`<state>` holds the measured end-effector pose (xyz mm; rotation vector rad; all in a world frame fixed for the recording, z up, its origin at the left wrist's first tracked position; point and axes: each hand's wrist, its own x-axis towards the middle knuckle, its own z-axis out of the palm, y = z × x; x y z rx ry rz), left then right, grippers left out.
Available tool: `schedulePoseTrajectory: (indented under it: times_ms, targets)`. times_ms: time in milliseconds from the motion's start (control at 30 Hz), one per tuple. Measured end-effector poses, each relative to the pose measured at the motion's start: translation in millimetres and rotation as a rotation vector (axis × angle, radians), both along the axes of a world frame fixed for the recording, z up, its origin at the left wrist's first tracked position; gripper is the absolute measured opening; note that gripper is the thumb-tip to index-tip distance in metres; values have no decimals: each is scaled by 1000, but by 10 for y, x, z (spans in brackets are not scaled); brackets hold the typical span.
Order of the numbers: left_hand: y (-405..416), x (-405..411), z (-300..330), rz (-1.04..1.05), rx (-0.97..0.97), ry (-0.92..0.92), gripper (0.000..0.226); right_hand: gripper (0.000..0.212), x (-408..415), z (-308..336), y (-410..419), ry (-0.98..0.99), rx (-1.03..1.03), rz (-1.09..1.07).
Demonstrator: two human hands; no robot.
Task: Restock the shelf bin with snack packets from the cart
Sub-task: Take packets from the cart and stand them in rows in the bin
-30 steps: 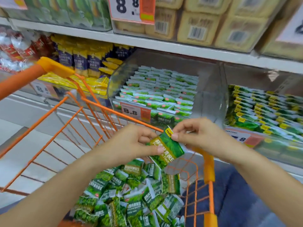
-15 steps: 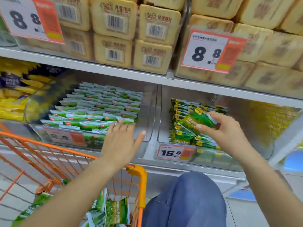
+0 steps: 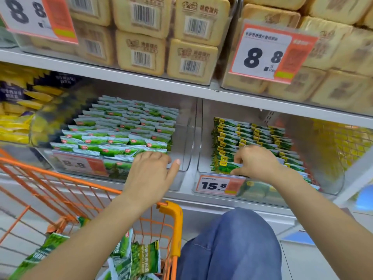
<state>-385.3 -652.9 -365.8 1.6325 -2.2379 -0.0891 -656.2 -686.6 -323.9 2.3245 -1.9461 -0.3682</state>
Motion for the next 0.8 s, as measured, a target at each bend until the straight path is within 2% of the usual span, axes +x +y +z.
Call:
schedulePoseTrajectory:
  times_ms: [67, 167, 233, 267, 333, 367, 433, 533, 600, 667, 733, 800]
  targets:
    - [-11, 5, -5, 2, -12, -2, 80, 37, -8, -8, -11, 70, 26, -4]
    - [-11, 7, 3, -1, 6, -20, 80, 41, 7, 64, 7, 73, 69, -16]
    - [-22, 15, 24, -36, 12, 36, 75, 40, 100, 183, 87, 68, -13, 1]
    - [-12, 28, 60, -70, 14, 139, 67, 36, 176, 257, 153, 59, -113, 39]
    - [82, 113, 190, -164, -25, 377, 42, 29, 401, 392, 324, -77, -298, 156]
    - [160, 191, 257, -201, -68, 433, 32, 27, 549, 441, 423, -211, -339, 225]
    - [370, 434, 368, -240, -77, 421, 26, 24, 897, 483, 659, -440, -349, 409]
    - [738, 987, 394, -284, 22, 165, 27, 28, 1445, 424, 991, -487, -276, 660]
    - [955, 1379, 334, -274, 210, -119, 28, 36, 1768, 324, 1134, -401, -42, 733]
    - [1128, 1750, 247, -192, 477, -362, 29, 37, 2090, 199, 1191, -276, 204, 752]
    - [1237, 2036, 170, -78, 686, -500, 32, 39, 2395, 22, 1191, -145, 316, 787]
    - [1295, 2250, 122, 32, 791, -587, 38, 40, 2704, -155, 1172, -46, 430, 770]
